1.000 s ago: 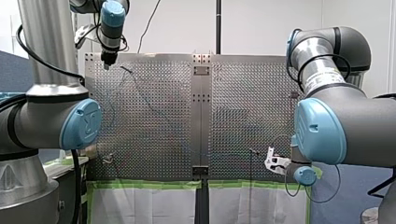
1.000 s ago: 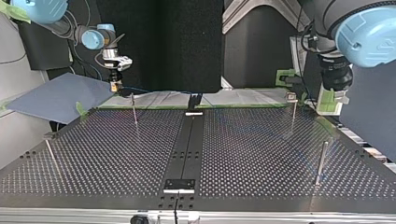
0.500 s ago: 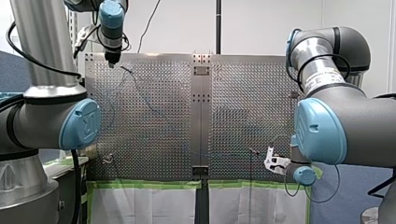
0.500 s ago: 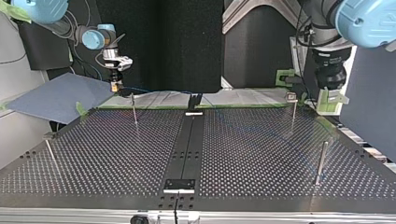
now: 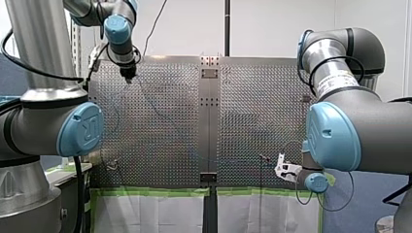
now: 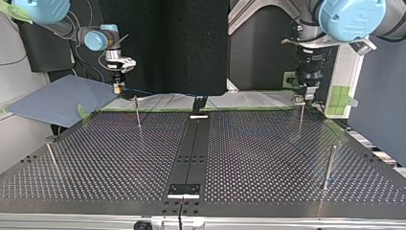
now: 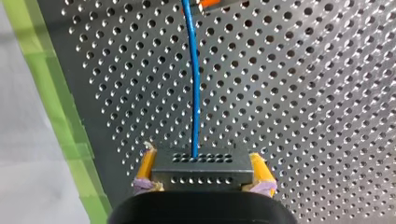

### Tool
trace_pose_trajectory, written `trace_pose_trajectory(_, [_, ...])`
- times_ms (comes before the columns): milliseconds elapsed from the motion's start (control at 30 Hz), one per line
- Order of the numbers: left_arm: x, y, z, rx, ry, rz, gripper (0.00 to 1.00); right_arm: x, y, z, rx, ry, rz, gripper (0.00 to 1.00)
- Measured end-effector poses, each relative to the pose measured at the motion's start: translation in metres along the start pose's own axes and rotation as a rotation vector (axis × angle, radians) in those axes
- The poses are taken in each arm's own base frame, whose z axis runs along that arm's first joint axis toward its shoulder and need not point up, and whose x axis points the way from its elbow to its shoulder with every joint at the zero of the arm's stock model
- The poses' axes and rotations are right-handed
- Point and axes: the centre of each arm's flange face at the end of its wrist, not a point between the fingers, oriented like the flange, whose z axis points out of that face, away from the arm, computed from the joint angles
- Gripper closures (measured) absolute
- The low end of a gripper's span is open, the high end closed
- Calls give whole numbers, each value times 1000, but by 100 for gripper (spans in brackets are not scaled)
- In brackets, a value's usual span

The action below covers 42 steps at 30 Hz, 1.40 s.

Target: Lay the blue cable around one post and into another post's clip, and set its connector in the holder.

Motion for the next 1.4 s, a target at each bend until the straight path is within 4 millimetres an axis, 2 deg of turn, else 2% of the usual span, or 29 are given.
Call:
trace_pose_trajectory(200, [28, -16, 13, 70, 33, -16, 0, -1, 2, -2, -16, -14, -5, 100])
trace_pose_trajectory(533, [88, -48, 33, 199, 121, -24, 0, -1, 6, -2, -32, -14, -5, 100])
trace_pose_trajectory(767, [134, -75, 33, 300, 193, -48, 0, 0, 6, -2, -32, -12, 7, 100])
trace_pose_trajectory(967, [175, -90, 30, 307, 249, -61, 0, -2, 4, -3, -30, -24, 2, 100])
trace_pose_trajectory(1100, [183, -102, 34, 304, 237, -50, 0, -1, 7, -3, -35, -21, 1, 100])
trace_pose_trajectory(1400, [175, -137, 49, 310, 146, 0, 0, -1, 11, -3, -42, -23, 0, 100])
